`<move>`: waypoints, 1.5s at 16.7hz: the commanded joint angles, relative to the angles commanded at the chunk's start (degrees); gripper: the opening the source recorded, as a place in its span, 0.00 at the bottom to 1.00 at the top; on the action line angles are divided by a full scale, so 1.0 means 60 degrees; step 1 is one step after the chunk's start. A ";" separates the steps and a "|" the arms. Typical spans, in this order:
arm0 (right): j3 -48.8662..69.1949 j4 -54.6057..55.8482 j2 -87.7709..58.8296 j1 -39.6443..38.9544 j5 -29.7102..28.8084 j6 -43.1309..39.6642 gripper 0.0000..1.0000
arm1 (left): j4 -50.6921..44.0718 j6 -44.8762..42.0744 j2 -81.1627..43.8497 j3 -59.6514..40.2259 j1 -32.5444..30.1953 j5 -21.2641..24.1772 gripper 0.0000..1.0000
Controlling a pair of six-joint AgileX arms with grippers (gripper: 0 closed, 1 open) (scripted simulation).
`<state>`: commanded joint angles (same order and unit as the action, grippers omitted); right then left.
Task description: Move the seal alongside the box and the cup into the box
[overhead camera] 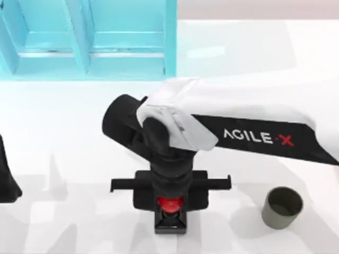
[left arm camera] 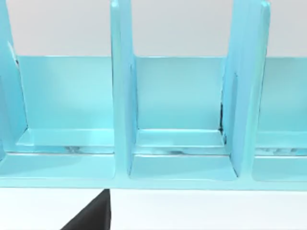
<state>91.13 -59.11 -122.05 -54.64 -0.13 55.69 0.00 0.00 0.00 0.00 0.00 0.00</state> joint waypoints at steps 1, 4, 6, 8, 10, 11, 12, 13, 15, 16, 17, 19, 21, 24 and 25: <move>0.0000 0.0000 0.0000 0.0000 0.0000 0.0000 0.00 | 0.0000 0.0000 0.0000 0.0000 0.0000 0.0000 1.00; 0.0000 0.0000 0.0000 0.0000 0.0000 0.0000 0.00 | 0.0000 0.0000 0.0000 0.0000 0.0000 0.0000 1.00; 0.0000 0.0000 0.0000 0.0000 0.0000 0.0000 0.00 | 0.0000 0.0000 0.0000 0.0000 0.0000 0.0000 1.00; 0.0000 0.0000 0.0000 0.0000 0.0000 0.0000 0.00 | 0.0000 0.0000 0.0000 0.0000 0.0000 0.0000 1.00; -0.0017 -0.0029 0.0044 0.0036 -0.0002 -0.0017 0.00 | 0.0000 0.0000 0.0000 0.0000 0.0000 0.0000 1.00; -0.0075 -0.0139 0.0168 0.0102 -0.0001 -0.0108 0.00 | 0.0000 0.0000 0.0000 0.0000 0.0000 0.0000 1.00; -0.0155 -0.0322 0.0394 0.0219 0.0000 -0.0246 0.00 | 0.0000 0.0000 0.0000 0.0000 0.0000 0.0000 1.00; -0.0249 -0.0561 0.0720 0.0377 0.0002 -0.0413 0.00 | 0.0000 0.0000 0.0000 0.0000 0.0000 0.0000 1.00; -0.0473 -0.1140 0.1645 0.0774 0.0005 -0.0801 0.00 | 0.0000 0.0000 0.0000 0.0000 0.0000 0.0000 1.00; -0.0598 -0.1455 0.2165 0.0987 0.0008 -0.1009 0.00 | 0.0000 0.0000 0.0000 0.0000 0.0000 0.0000 1.00; -0.0719 -0.1769 0.2629 0.1194 0.0011 -0.1214 0.00 | 0.0000 0.0000 0.0000 0.0000 0.0000 0.0000 1.00; -0.0906 -0.2288 0.3260 0.1532 0.0016 -0.1552 0.00 | 0.0000 0.0000 0.0000 0.0000 0.0000 0.0000 1.00; -0.0978 -0.2494 0.3484 0.1673 0.0019 -0.1695 0.00 | 0.0000 0.0000 0.0000 0.0000 0.0000 0.0000 1.00; -0.0945 -0.2474 0.3446 0.1626 0.0012 -0.1672 0.00 | 0.0000 0.0000 0.0000 0.0000 0.0000 0.0000 1.00; -0.0925 -0.2484 0.3432 0.1650 0.0012 -0.1695 0.00 | 0.0000 0.0000 0.0000 0.0000 0.0000 0.0000 1.00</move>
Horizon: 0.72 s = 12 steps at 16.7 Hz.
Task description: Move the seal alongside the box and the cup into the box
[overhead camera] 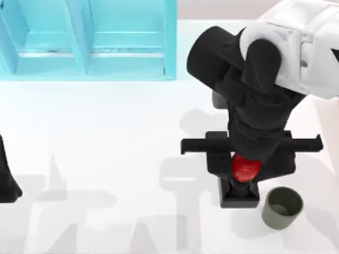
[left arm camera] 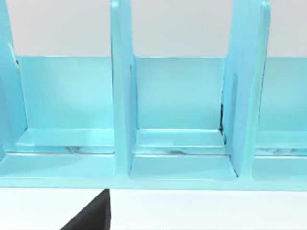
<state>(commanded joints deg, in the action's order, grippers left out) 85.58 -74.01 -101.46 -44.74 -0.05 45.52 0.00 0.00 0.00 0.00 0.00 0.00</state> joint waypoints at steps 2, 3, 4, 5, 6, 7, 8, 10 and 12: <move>0.0292 -0.0134 -0.0188 0.0336 0.0003 -0.0337 0.00 | 0.0000 0.0000 0.0000 0.0000 0.0000 0.0000 1.00; 0.0545 -0.0245 -0.0346 0.0640 0.0005 -0.0642 0.00 | 0.0000 0.0000 0.0000 0.0000 0.0000 0.0000 1.00; 0.0847 -0.0380 -0.0535 0.1025 0.0006 -0.1029 0.00 | 0.0000 0.0000 0.0000 0.0000 0.0000 0.0000 1.00; 0.1182 -0.0532 -0.0748 0.1498 0.0004 -0.1504 0.00 | 0.0000 0.0000 0.0000 0.0000 0.0000 0.0000 1.00; 0.1537 -0.0698 -0.0978 0.2045 0.0000 -0.2047 0.00 | 0.0000 0.0000 0.0000 0.0000 0.0000 0.0000 1.00; 0.1902 -0.0872 -0.1218 0.2655 -0.0006 -0.2648 0.00 | 0.0000 0.0000 0.0000 0.0000 0.0000 0.0000 1.00; 0.2263 -0.1040 -0.1451 0.3298 -0.0013 -0.3281 0.00 | 0.0000 0.0000 0.0000 0.0000 0.0000 0.0000 1.00; 0.2951 -0.1337 -0.1863 0.4507 -0.0022 -0.4481 0.00 | 0.0000 0.0000 0.0000 0.0000 0.0000 0.0000 1.00; 0.3536 -0.1550 -0.2168 0.5400 -0.0013 -0.5369 0.00 | 0.0000 0.0000 0.0000 0.0000 0.0000 0.0000 1.00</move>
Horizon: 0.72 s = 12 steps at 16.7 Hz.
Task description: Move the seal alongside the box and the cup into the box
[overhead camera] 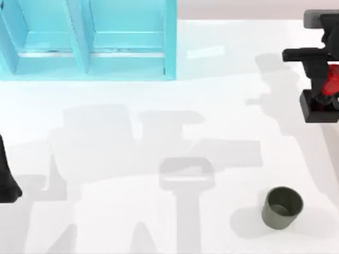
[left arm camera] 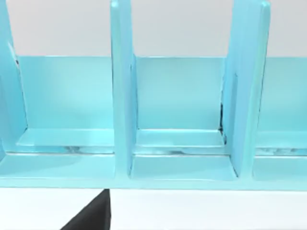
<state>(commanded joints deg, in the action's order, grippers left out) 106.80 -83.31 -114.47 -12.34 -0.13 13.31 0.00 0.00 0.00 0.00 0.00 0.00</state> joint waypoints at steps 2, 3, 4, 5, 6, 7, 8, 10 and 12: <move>0.0387 -0.0116 -0.0173 0.0492 0.0018 -0.0489 0.00 | 0.0000 0.0000 0.0000 0.0000 0.0000 0.0000 1.00; 0.0462 -0.0137 -0.0204 0.0582 0.0024 -0.0577 0.00 | 0.0000 0.0000 0.0000 0.0000 0.0000 0.0000 1.00; 0.0469 -0.0138 -0.0207 0.0590 0.0024 -0.0586 0.00 | 0.0000 0.0000 0.0000 0.0000 0.0000 0.0000 1.00; 0.0469 -0.0138 -0.0207 0.0590 0.0024 -0.0586 0.00 | 0.0000 0.0000 0.0000 0.0000 0.0000 0.0000 1.00; 0.0469 -0.0138 -0.0207 0.0590 0.0024 -0.0586 0.00 | 0.0000 0.0000 0.0000 0.0000 0.0000 0.0000 1.00; 0.0439 -0.0117 -0.0176 0.0557 0.0009 -0.0564 0.00 | 0.0000 0.0000 0.0000 0.0000 0.0000 0.0000 1.00; 0.0408 -0.0086 -0.0176 0.0558 0.0008 -0.0563 0.00 | 0.0000 0.0000 0.0000 0.0000 0.0000 0.0000 1.00; 0.0063 0.0257 -0.0173 0.0553 0.0005 -0.0568 0.00 | 0.0000 0.0000 0.0000 0.0000 0.0000 0.0000 1.00; -0.0536 0.0851 -0.0155 0.0564 0.0017 -0.0558 0.00 | 0.0000 0.0000 0.0000 0.0000 0.0000 0.0000 1.00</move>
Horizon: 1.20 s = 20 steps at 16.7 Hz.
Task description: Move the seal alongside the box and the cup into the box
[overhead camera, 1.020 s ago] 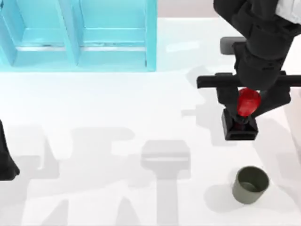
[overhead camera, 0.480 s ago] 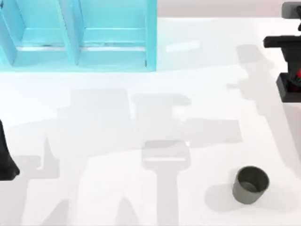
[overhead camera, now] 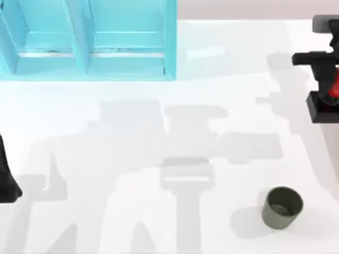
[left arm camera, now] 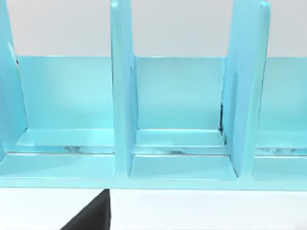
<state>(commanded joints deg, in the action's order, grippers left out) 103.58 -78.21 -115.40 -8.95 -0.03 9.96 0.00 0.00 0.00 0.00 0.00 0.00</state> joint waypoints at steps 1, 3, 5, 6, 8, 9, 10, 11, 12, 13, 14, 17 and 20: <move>-0.0352 0.0336 0.0000 0.0003 0.0003 0.0003 0.00 | 0.0000 0.0000 0.0000 0.0000 0.0000 0.0000 1.00; -0.1025 0.1002 -0.0018 -0.0003 0.0002 0.0002 0.00 | 0.0000 0.0000 0.0000 0.0000 0.0000 0.0000 1.00; -0.1436 0.1423 -0.0022 -0.0005 0.0007 0.0003 0.00 | 0.0000 0.0000 0.0000 0.0000 0.0000 0.0000 1.00; -0.1496 0.1483 -0.0023 -0.0005 0.0008 0.0003 0.00 | 0.0000 0.0000 0.0000 0.0000 0.0000 0.0000 1.00; -0.1496 0.1483 -0.0023 -0.0005 0.0008 0.0003 0.00 | 0.0000 0.0000 0.0000 0.0000 0.0000 0.0000 1.00; -0.1496 0.1483 -0.0023 -0.0005 0.0008 0.0003 0.00 | 0.0000 0.0000 0.0000 0.0000 0.0000 0.0000 1.00; -0.1496 0.1483 -0.0023 -0.0005 0.0008 0.0003 0.08 | 0.0000 0.0000 0.0000 0.0000 0.0000 0.0000 1.00; -0.1496 0.1483 -0.0023 -0.0005 0.0008 0.0003 0.15 | 0.0000 0.0000 0.0000 0.0000 0.0000 0.0000 1.00; -0.1496 0.1483 -0.0023 -0.0005 0.0008 0.0003 0.23 | 0.0000 0.0000 0.0000 0.0000 0.0000 0.0000 1.00; -0.1496 0.1483 -0.0023 -0.0005 0.0008 0.0003 0.30 | 0.0000 0.0000 0.0000 0.0000 0.0000 0.0000 1.00; -0.1496 0.1483 -0.0023 -0.0005 0.0008 0.0003 0.38 | 0.0000 0.0000 0.0000 0.0000 0.0000 0.0000 1.00; -0.1496 0.1483 -0.0023 -0.0005 0.0008 0.0003 0.60 | 0.0000 0.0000 0.0000 0.0000 0.0000 0.0000 1.00; -0.1496 0.1483 -0.0023 -0.0005 0.0008 0.0003 0.83 | 0.0000 0.0000 0.0000 0.0000 0.0000 0.0000 1.00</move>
<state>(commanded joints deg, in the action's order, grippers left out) 94.61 -69.31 -115.53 -8.98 0.02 9.98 0.00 0.00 0.00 0.00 0.00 0.00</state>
